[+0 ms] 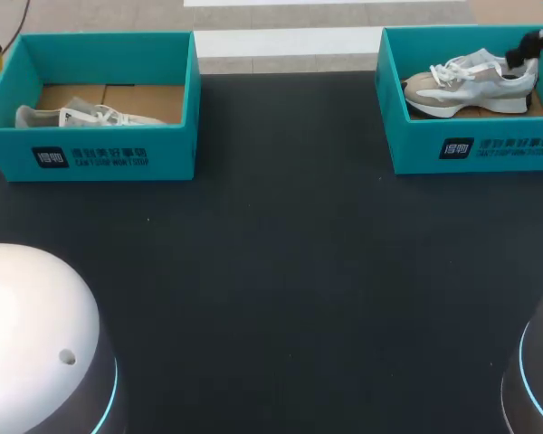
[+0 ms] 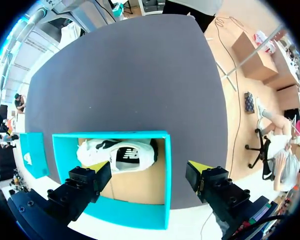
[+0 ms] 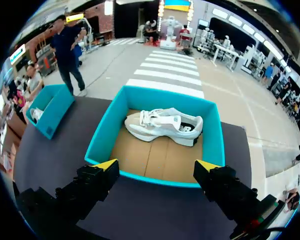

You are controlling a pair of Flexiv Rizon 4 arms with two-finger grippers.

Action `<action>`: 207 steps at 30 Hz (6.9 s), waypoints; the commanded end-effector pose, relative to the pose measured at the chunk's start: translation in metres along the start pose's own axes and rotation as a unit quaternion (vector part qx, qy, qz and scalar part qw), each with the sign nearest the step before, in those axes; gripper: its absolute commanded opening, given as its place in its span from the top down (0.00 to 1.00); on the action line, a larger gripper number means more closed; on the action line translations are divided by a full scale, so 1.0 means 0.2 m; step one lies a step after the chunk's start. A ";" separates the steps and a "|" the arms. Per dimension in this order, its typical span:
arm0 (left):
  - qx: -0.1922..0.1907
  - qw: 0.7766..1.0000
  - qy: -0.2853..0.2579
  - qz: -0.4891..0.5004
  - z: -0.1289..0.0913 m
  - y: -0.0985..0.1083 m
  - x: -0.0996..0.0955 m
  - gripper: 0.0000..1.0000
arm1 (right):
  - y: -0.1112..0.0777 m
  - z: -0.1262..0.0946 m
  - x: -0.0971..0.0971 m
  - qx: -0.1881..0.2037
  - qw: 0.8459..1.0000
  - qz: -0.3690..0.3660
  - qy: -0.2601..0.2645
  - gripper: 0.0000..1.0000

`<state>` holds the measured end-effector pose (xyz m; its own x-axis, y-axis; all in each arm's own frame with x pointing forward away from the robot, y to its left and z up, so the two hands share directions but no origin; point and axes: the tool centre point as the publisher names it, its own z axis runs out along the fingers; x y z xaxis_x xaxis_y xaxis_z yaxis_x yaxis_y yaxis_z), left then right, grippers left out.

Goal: Take the shoe out of the shoebox, open the shoe tongue, remove and reinsert the insole, then place the shoe into the shoebox

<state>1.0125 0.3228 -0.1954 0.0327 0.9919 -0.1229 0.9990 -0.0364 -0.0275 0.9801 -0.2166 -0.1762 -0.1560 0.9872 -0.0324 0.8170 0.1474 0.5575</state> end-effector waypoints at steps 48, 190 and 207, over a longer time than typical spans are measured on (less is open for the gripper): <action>0.001 1.000 0.000 0.000 0.00 0.00 0.00 0.00 | 0.43 0.72 -0.52 0.229 0.967 0.112 -0.029 0.56; 0.001 1.000 0.000 0.000 0.00 0.00 0.00 0.00 | 0.06 -0.24 0.38 0.244 0.940 0.052 -0.231 1.00; 0.001 1.000 0.000 0.000 0.00 0.00 0.00 0.00 | -0.26 -0.40 0.88 0.284 0.938 0.057 -0.192 1.00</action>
<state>1.0126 0.3230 -0.1955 0.0324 0.9918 -0.1235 0.9990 -0.0360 -0.0275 0.8745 -0.0627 -0.1390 0.0654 0.9317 -0.3572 0.9978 -0.0631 0.0180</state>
